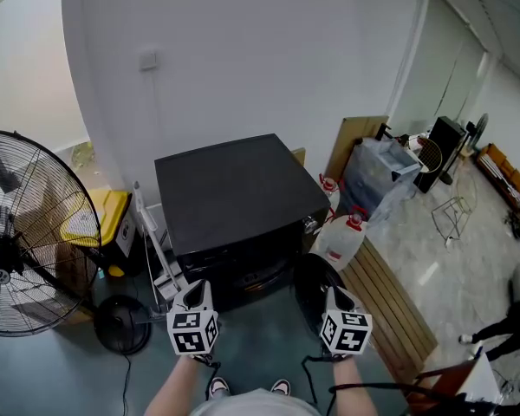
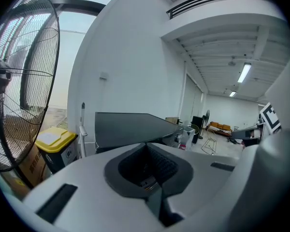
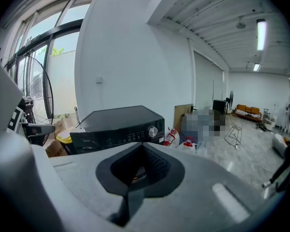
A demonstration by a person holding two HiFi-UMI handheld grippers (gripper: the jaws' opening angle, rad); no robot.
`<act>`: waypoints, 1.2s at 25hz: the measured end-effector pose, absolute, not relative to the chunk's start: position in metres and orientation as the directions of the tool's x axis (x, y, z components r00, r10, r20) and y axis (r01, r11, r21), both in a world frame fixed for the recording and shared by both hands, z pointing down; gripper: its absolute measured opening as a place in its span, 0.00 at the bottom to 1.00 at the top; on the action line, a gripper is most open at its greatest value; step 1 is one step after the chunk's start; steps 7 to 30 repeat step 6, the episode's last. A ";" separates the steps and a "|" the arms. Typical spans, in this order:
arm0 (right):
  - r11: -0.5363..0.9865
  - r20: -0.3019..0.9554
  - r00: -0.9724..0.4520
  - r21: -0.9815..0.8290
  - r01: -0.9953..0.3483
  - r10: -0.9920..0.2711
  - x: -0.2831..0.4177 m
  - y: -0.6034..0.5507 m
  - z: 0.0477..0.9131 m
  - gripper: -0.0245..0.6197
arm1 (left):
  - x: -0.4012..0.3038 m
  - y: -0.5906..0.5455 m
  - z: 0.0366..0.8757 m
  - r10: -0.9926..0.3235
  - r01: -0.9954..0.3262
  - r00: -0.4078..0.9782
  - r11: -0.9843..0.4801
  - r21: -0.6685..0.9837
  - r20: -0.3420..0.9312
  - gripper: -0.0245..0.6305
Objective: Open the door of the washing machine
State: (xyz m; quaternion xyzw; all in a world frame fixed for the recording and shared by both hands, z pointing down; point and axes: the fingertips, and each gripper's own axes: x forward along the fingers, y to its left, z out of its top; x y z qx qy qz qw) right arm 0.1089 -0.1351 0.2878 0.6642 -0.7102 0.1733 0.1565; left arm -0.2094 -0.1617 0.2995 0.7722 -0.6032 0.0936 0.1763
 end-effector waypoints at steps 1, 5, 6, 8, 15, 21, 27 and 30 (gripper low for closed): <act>0.058 0.453 -0.069 -0.038 -0.998 -0.889 0.109 -0.134 0.288 0.05 | -0.209 -0.161 0.300 -0.898 -0.965 0.255 -0.210 0.160 0.358 0.05; 0.055 0.450 -0.066 -0.037 -0.998 -0.890 0.109 -0.129 0.288 0.05 | -0.207 -0.157 0.298 -0.899 -0.964 0.257 -0.213 0.157 0.355 0.05; 0.054 0.449 -0.065 -0.036 -0.998 -0.891 0.109 -0.128 0.288 0.05 | -0.206 -0.157 0.298 -0.899 -0.964 0.258 -0.215 0.157 0.354 0.05; 0.054 0.449 -0.065 -0.036 -0.998 -0.891 0.109 -0.128 0.288 0.05 | -0.206 -0.157 0.298 -0.899 -0.964 0.258 -0.215 0.157 0.354 0.05; 0.054 0.449 -0.065 -0.036 -0.998 -0.891 0.109 -0.128 0.288 0.05 | -0.206 -0.157 0.298 -0.899 -0.964 0.258 -0.215 0.157 0.354 0.05; 0.054 0.449 -0.065 -0.036 -0.998 -0.891 0.109 -0.128 0.288 0.05 | -0.206 -0.157 0.298 -0.899 -0.964 0.258 -0.215 0.157 0.354 0.05; 0.054 0.449 -0.065 -0.036 -0.998 -0.891 0.109 -0.128 0.288 0.05 | -0.206 -0.157 0.298 -0.899 -0.964 0.258 -0.215 0.157 0.354 0.05; 0.054 0.449 -0.065 -0.036 -0.998 -0.891 0.109 -0.128 0.288 0.05 | -0.206 -0.157 0.298 -0.899 -0.964 0.258 -0.215 0.157 0.354 0.05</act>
